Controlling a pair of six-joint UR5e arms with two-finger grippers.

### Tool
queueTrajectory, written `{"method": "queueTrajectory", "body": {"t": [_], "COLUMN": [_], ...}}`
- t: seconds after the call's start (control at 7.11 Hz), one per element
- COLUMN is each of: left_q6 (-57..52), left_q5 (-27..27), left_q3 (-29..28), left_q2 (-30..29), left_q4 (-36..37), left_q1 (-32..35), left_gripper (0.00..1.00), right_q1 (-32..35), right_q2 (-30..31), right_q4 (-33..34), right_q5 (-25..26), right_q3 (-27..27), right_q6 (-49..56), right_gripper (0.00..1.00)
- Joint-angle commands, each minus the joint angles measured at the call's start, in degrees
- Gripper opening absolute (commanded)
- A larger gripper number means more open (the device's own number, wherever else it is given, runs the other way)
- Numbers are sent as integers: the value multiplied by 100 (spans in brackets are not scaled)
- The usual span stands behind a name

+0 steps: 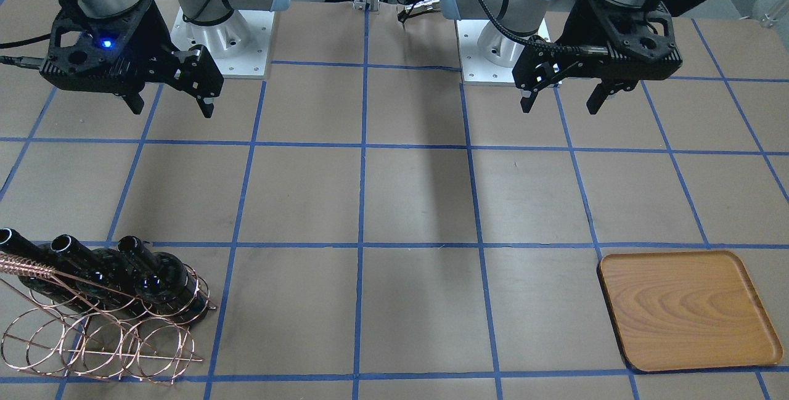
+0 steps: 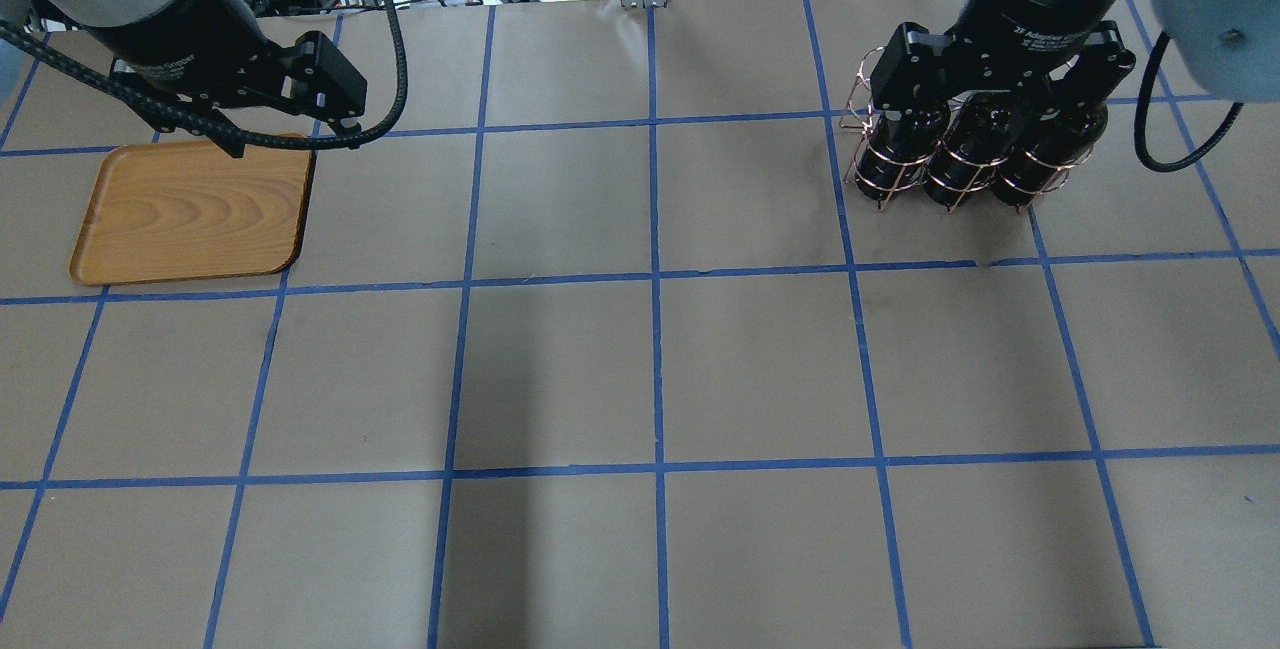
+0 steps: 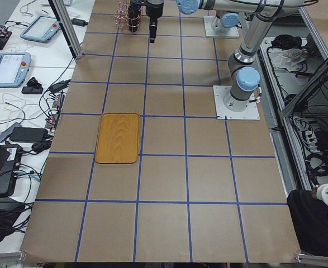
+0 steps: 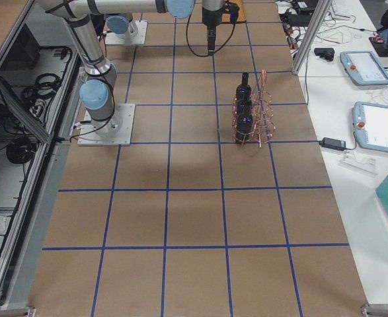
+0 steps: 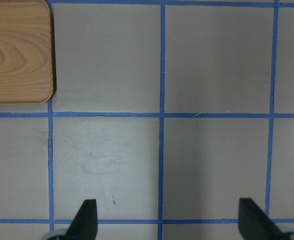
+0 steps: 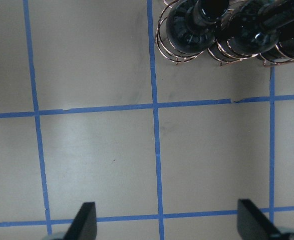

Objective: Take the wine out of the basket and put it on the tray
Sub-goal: 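Lower the right gripper over the bottles in the copper wire rack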

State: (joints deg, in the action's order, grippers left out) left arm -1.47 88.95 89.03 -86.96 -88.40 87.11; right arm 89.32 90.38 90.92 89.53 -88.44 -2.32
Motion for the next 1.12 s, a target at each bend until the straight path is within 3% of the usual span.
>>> {"method": "queueTrajectory", "body": {"t": [0.0, 0.28, 0.84, 0.98], "left_q6": [7, -2, -2, 7], "left_q5": [0, 0, 9, 0], "left_q3": [0, 0, 52, 79], "left_q2": [-5, 4, 13, 21], "left_q4": [-2, -2, 7, 24], "left_q1": [-1, -1, -1, -1], "left_gripper": [100, 100, 100, 100], "right_q1": [-150, -536, -1039, -1039], "right_q2": [6, -29, -485, -661], "right_q4": [119, 757, 821, 1170], "right_q5": [-23, -15, 108, 109], "right_q3": [2, -15, -15, -15], "right_q6": [73, 1156, 1472, 1480], "right_gripper": [100, 100, 100, 98]}}
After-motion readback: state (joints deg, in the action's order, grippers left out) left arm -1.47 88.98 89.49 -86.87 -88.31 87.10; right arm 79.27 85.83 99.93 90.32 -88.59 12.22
